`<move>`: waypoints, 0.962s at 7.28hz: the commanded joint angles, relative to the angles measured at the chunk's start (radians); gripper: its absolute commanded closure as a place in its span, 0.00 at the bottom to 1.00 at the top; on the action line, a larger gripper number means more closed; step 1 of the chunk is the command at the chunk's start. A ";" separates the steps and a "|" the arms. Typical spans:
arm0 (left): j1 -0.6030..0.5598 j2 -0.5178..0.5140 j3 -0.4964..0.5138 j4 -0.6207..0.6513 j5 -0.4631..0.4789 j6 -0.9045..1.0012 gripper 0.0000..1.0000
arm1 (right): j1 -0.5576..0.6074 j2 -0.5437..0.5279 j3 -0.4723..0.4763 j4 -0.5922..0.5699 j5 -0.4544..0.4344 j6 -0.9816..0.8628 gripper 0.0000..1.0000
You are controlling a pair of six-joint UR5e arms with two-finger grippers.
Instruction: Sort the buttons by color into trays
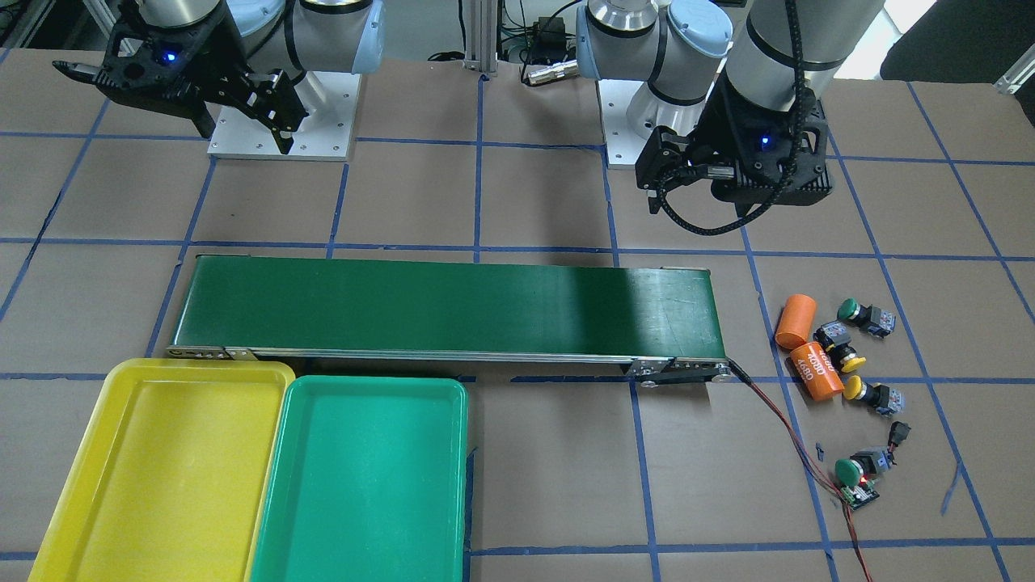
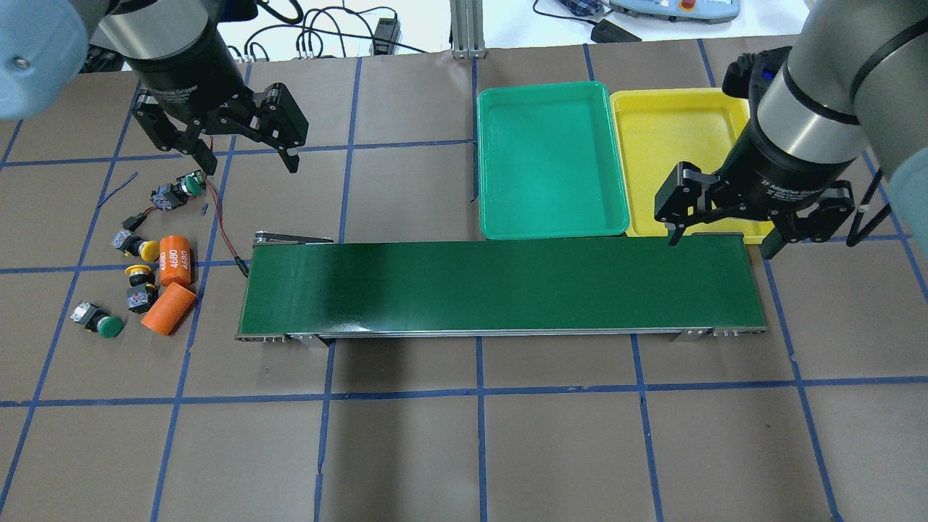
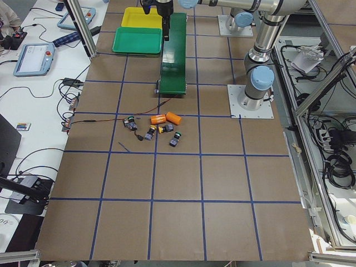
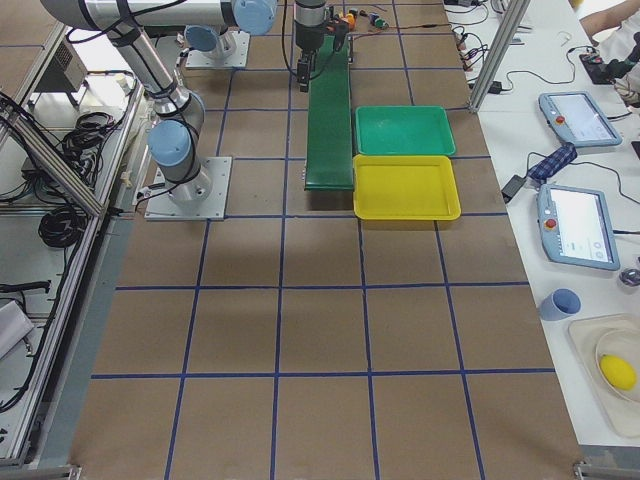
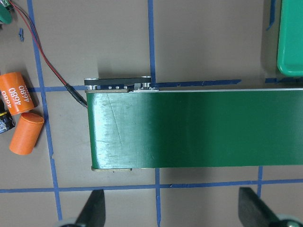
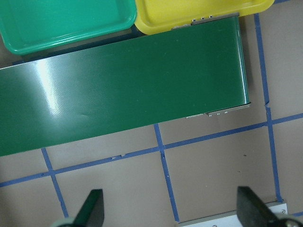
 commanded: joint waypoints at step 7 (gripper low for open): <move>0.006 -0.003 0.000 0.002 0.000 0.005 0.00 | 0.000 -0.001 -0.002 -0.012 0.004 0.000 0.00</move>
